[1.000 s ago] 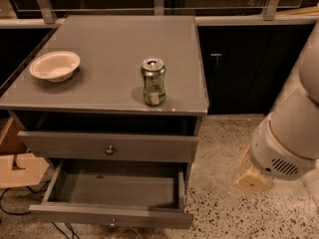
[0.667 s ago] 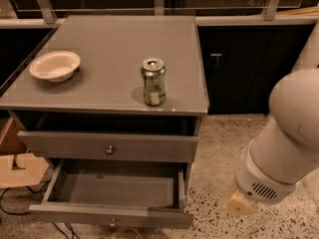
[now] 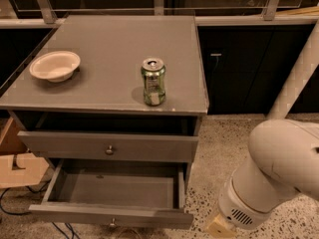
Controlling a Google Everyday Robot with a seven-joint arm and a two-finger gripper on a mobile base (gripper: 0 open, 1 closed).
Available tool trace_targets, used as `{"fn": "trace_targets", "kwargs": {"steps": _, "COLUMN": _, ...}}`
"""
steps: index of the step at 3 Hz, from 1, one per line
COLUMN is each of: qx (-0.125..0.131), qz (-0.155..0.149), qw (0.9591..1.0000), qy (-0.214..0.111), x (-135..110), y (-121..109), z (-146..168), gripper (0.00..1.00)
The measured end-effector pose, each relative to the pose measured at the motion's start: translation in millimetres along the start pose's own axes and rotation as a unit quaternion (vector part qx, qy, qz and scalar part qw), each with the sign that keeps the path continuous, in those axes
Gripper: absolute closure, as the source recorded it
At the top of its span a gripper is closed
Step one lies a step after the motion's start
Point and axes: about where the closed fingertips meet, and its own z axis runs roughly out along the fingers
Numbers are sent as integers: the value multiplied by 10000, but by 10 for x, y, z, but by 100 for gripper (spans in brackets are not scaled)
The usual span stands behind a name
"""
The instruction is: Close middle drawer
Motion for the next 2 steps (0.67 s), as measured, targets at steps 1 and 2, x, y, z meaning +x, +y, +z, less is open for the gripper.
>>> {"fn": "trace_targets", "kwargs": {"steps": 1, "qx": 0, "qz": 0, "qw": 10000, "qy": 0, "x": 0, "y": 0, "z": 0, "gripper": 100}}
{"fn": "trace_targets", "kwargs": {"steps": 2, "qx": -156, "qz": 73, "qw": 9998, "qy": -64, "x": -24, "y": 2, "z": 266, "gripper": 100}}
